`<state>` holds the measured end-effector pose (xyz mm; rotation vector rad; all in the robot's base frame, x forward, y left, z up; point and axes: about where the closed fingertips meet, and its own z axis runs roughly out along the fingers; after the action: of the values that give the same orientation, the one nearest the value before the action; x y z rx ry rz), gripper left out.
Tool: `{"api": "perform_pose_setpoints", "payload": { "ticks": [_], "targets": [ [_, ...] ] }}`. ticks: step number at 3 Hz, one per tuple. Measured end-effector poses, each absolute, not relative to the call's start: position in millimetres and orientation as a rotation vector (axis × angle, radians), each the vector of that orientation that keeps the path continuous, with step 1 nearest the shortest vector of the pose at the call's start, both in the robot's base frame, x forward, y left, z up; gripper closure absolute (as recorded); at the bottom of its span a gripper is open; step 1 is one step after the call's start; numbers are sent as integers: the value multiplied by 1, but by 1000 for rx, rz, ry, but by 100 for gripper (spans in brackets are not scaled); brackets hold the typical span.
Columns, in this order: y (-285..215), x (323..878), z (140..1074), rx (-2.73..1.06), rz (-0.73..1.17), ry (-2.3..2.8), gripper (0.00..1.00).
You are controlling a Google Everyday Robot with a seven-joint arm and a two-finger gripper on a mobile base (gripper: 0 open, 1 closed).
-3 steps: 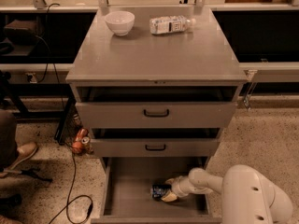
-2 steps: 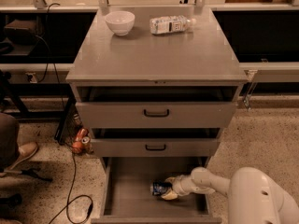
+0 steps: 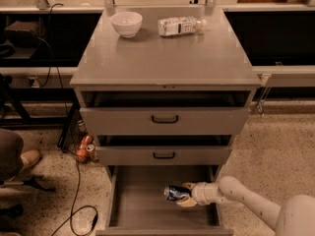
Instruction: Pick pepsi can from bottom drawer and place on counter
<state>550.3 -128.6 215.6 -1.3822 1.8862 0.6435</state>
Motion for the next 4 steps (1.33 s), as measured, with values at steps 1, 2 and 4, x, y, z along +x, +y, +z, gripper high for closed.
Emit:
{"api": "perform_pose_setpoints", "payload": {
  "ticks": [1, 2, 4],
  "targets": [
    [-129, 550, 216, -1382, 643, 1886, 100],
    [-142, 542, 238, -1352, 646, 1832, 100],
    [-210, 511, 368, -1296, 496, 1650, 100]
  ]
}}
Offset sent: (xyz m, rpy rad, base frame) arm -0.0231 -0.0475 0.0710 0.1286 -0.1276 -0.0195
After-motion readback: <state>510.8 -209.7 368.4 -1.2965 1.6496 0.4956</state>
